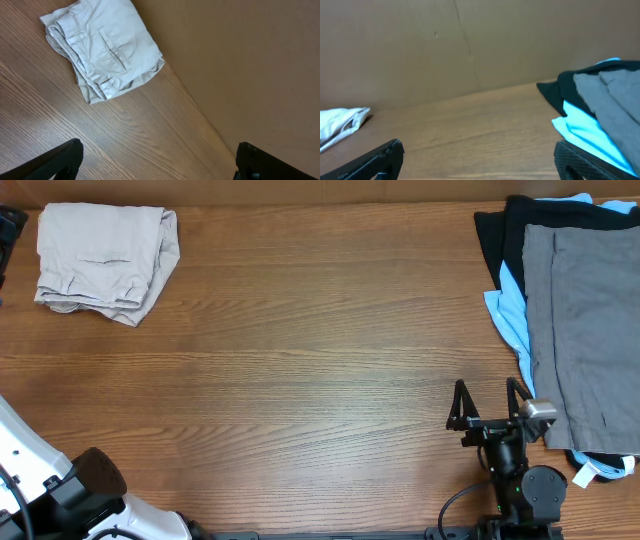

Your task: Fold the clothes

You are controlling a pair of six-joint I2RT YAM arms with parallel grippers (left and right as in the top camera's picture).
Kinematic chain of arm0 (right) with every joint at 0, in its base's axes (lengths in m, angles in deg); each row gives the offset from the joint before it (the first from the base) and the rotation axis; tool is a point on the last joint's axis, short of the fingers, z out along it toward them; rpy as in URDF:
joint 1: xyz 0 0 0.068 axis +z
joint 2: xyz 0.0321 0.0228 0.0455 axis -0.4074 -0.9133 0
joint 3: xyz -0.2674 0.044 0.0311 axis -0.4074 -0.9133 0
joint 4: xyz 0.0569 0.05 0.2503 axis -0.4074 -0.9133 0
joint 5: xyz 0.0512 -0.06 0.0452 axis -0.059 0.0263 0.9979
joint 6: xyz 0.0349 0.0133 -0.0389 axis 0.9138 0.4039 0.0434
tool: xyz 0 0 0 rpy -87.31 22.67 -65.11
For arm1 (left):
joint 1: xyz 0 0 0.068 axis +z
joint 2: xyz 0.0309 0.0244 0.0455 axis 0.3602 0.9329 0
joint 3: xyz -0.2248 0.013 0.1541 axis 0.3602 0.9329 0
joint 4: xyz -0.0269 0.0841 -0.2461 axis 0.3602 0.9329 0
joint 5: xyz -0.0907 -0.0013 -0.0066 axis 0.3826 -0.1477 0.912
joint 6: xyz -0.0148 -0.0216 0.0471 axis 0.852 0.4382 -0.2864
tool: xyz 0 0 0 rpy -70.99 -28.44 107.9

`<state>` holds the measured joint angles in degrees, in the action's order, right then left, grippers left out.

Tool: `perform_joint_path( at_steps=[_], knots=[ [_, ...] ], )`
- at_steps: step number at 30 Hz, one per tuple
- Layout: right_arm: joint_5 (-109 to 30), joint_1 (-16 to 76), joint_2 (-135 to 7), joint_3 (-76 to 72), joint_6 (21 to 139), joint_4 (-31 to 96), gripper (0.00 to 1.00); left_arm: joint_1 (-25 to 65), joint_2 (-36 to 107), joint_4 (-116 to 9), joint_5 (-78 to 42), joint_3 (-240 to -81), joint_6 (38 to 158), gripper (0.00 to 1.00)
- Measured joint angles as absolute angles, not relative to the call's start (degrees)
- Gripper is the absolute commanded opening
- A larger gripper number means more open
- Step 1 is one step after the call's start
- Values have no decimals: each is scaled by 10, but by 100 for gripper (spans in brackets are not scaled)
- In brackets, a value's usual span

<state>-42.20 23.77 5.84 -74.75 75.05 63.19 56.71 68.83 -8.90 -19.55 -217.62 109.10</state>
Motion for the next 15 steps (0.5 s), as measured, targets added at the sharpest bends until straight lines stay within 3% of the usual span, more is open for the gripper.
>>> perform_joint_path(
  at_steps=[15],
  knots=[
    [-428, 238, 60, -748, 751, 608, 100, 567, 688, -89, -195, -2176, 1091, 100]
  ],
)
